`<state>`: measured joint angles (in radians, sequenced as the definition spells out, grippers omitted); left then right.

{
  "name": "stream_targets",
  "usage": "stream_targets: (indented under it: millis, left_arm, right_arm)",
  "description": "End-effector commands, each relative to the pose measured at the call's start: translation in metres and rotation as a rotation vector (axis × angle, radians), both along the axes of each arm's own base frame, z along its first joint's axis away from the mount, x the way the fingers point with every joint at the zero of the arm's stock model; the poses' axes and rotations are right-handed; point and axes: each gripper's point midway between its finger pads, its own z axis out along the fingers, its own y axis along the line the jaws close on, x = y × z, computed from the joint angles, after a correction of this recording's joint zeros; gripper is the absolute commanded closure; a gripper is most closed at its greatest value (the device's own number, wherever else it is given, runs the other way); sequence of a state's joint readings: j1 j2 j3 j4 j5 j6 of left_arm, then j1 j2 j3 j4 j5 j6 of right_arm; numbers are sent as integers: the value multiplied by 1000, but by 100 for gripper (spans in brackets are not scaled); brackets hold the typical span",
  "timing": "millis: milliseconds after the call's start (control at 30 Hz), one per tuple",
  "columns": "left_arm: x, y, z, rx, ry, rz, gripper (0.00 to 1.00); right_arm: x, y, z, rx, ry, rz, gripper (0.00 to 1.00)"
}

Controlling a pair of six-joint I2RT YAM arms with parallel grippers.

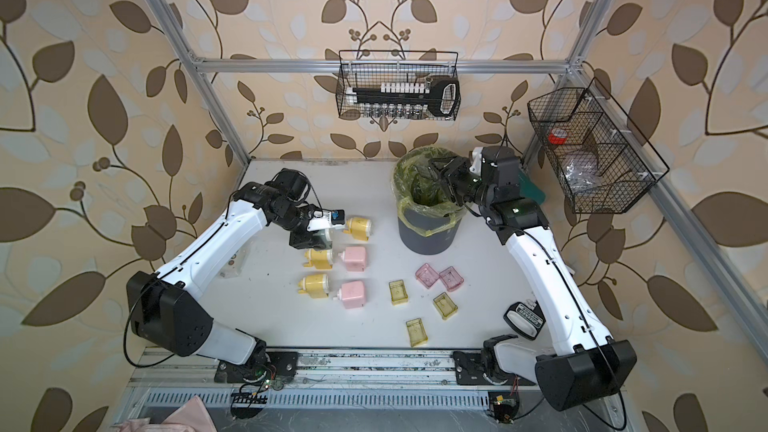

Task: Take out the pencil sharpener tray and clean the shavings
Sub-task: Pour the shavings into the trash bin.

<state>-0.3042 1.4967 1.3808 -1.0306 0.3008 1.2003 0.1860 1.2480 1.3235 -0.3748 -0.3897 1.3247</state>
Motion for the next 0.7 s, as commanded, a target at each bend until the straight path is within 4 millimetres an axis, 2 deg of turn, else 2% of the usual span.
stream_targets:
  millis: [0,333,433,500,600,667]
  left_arm:
    - [22,4,13,5,-77,13,100]
    - [38,2,9,-7,-74,16,100]
    - [40,2,7,-5,-74,17,100]
    - [41,2,6,-7,-74,18,100]
    - [42,2,6,-11,-78,16,100]
    - [42,3,3,-7,-73,11,100]
  right_arm:
    - [6,11,4,279,109,12,100]
    - [4,10,9,474,232,-8,100]
    - [3,8,11,480,225,-14,100]
    - [4,6,3,499,248,-19,100]
    - [-4,11,17,492,210,18,100]
    - [-3,3,19,428,179,2,100]
